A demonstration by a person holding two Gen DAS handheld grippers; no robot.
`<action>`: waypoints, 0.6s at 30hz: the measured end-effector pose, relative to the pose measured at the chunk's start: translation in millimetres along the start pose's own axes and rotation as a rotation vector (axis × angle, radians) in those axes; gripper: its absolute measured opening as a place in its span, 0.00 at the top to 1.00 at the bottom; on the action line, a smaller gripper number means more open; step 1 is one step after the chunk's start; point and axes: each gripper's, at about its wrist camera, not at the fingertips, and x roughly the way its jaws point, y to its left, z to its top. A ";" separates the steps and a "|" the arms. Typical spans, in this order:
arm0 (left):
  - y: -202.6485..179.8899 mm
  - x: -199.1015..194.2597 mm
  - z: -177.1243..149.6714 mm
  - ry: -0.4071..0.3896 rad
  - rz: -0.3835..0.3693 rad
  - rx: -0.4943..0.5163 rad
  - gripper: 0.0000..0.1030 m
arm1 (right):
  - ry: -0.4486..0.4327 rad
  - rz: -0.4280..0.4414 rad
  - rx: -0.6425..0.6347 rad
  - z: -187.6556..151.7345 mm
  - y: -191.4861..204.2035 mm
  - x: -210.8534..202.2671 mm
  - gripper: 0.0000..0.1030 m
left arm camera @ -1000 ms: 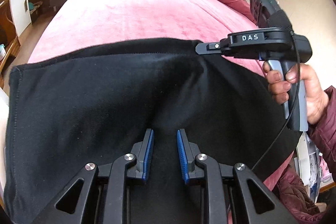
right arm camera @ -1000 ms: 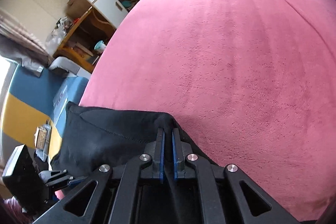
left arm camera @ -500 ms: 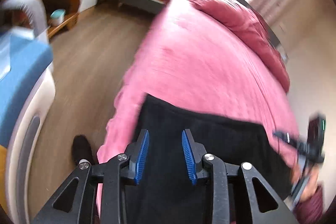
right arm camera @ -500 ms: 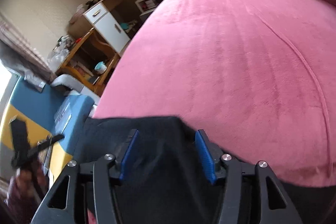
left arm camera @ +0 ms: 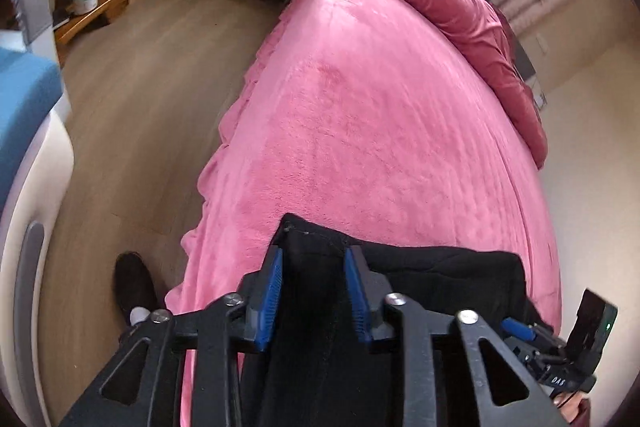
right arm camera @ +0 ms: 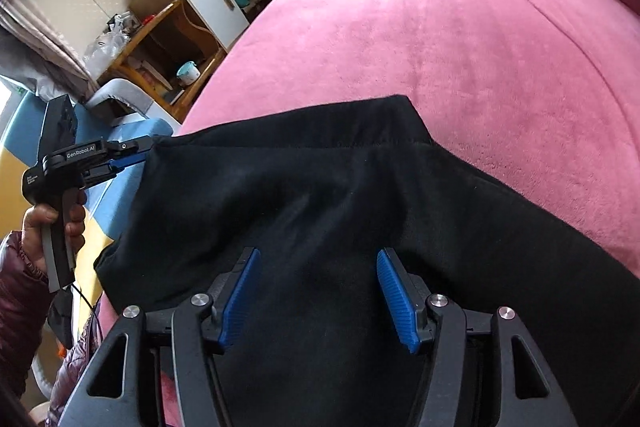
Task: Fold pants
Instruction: 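Lay the folded trousers down and grasp the folded edge with both tools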
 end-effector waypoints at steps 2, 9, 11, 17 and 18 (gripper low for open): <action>-5.2 2.0 0.3 -0.009 0.011 0.033 0.87 | 0.005 -0.010 0.005 0.9 1.8 5.6 0.41; -8.3 -7.3 12.1 -0.100 0.010 0.035 0.93 | -0.027 -0.017 0.063 4.5 -13.0 7.1 0.41; -3.4 0.7 17.4 -0.089 0.038 0.022 0.93 | -0.028 -0.017 0.081 4.5 -17.8 11.2 0.41; 1.3 14.0 14.1 -0.041 0.108 0.038 0.86 | -0.042 -0.053 0.021 -1.9 -12.3 19.3 0.39; 2.5 8.6 15.0 -0.047 0.122 0.021 0.84 | -0.043 -0.061 0.008 -2.4 -10.4 19.5 0.37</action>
